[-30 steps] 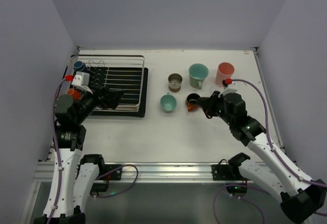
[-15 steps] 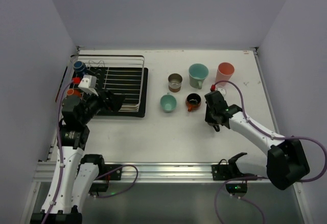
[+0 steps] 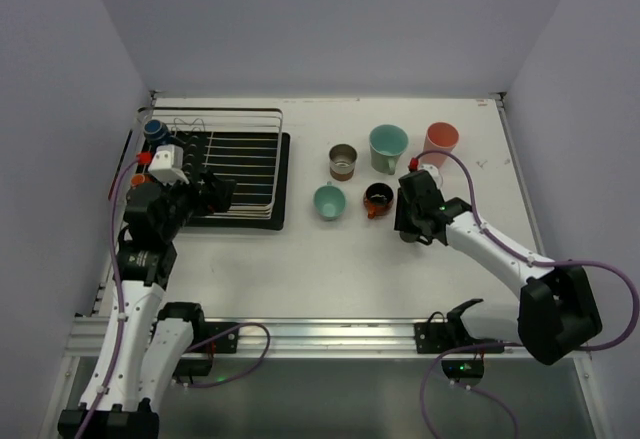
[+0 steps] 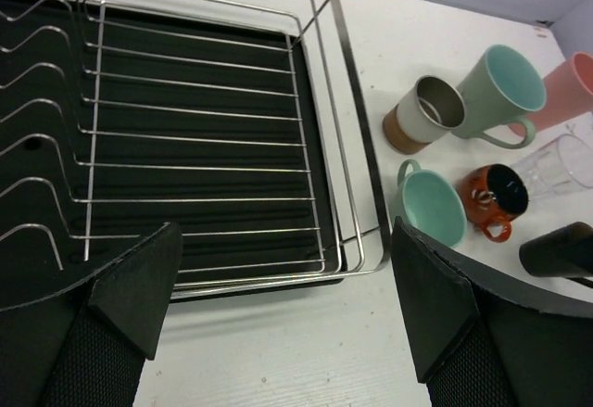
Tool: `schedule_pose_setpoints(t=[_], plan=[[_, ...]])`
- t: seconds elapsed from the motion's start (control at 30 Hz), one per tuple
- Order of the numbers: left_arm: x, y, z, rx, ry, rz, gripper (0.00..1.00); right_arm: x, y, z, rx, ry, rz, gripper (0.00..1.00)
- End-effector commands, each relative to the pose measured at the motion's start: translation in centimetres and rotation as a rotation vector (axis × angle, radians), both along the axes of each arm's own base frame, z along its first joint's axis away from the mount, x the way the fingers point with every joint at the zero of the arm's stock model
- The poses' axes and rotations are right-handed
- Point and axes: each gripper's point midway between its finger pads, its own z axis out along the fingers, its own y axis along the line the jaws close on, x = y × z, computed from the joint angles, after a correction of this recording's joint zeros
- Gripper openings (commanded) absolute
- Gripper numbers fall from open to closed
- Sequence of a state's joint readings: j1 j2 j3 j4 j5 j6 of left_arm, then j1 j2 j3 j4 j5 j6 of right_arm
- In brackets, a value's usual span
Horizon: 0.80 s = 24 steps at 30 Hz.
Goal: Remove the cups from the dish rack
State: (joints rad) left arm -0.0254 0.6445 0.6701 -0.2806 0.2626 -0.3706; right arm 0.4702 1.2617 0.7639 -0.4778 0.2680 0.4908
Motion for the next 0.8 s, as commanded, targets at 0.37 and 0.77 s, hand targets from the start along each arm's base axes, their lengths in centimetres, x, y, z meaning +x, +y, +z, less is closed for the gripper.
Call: schedule_pose_setpoints(t=[0.37, 0.77], plan=[[5.8, 7.5, 6.9, -0.014, -0.052, 0.488, 1.0, -1.0, 2.3, 13.8, 0.355, -0.482, 0.101, 0.68], [16.5, 18.2, 1.7, 0.089, 0.056, 0.753, 0.95, -3.5, 6.8, 14.9, 0.61, -0.563, 0.335, 0.66]])
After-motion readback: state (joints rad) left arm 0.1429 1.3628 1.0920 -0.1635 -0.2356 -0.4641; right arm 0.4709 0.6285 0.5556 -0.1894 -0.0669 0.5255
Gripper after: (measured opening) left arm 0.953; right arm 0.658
